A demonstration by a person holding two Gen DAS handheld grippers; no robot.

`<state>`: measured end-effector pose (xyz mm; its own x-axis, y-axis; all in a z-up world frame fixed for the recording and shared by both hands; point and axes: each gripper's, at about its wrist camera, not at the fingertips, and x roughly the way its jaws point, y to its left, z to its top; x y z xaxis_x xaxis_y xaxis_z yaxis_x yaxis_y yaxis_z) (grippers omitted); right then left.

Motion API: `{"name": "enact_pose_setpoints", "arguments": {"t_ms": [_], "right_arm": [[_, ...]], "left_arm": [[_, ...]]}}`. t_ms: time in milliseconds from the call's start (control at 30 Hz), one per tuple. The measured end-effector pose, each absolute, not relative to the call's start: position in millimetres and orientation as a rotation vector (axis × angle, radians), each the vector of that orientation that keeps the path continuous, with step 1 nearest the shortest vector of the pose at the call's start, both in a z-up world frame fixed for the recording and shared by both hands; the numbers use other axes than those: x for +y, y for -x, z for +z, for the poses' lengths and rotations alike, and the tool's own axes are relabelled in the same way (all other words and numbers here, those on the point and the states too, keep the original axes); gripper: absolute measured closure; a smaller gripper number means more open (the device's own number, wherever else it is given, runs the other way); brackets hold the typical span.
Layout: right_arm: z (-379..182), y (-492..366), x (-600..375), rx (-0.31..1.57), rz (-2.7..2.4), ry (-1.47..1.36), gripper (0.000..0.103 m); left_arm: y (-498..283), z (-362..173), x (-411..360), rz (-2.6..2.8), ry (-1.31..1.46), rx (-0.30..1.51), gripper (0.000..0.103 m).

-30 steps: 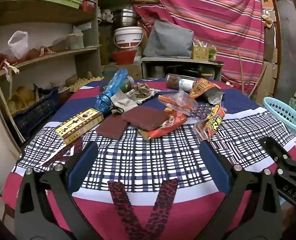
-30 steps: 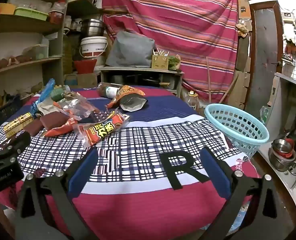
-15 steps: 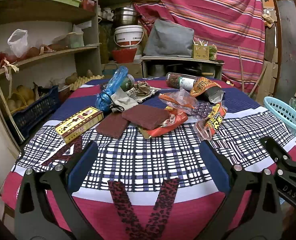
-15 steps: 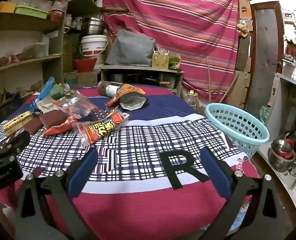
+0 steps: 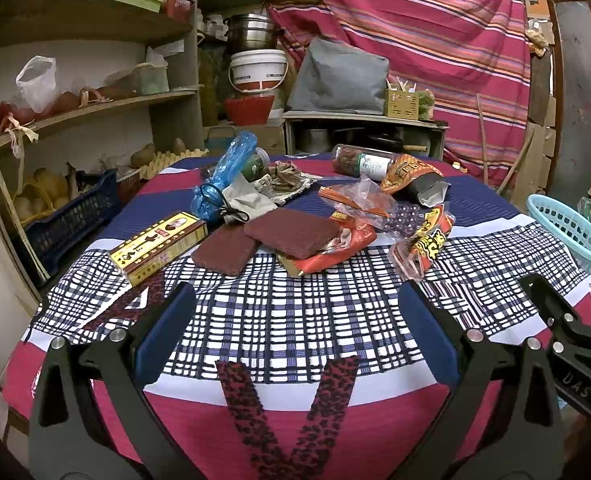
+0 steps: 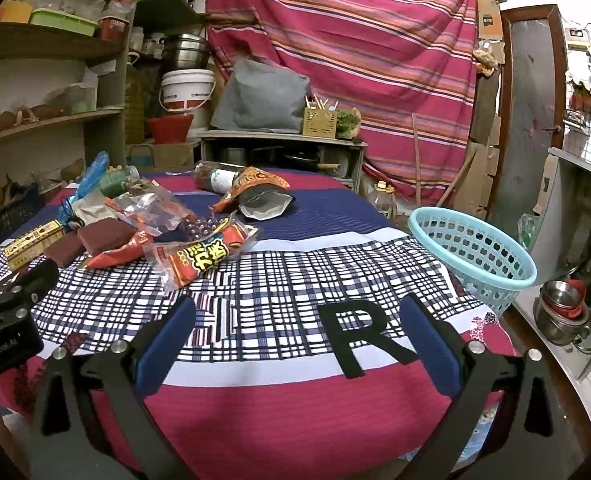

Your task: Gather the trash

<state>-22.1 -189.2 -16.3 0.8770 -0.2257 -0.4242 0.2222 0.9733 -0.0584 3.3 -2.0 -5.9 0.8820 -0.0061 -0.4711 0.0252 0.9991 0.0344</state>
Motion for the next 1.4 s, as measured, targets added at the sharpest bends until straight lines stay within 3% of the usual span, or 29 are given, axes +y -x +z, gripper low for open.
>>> {"name": "enact_pose_setpoints", "arguments": {"t_ms": [1400], "right_arm": [[-15.8,23.0,-189.9,0.446,-0.233,0.007,0.004]], "left_arm": [[-3.9,-8.5,3.2,-0.016,-0.044,0.490,0.005]]}}
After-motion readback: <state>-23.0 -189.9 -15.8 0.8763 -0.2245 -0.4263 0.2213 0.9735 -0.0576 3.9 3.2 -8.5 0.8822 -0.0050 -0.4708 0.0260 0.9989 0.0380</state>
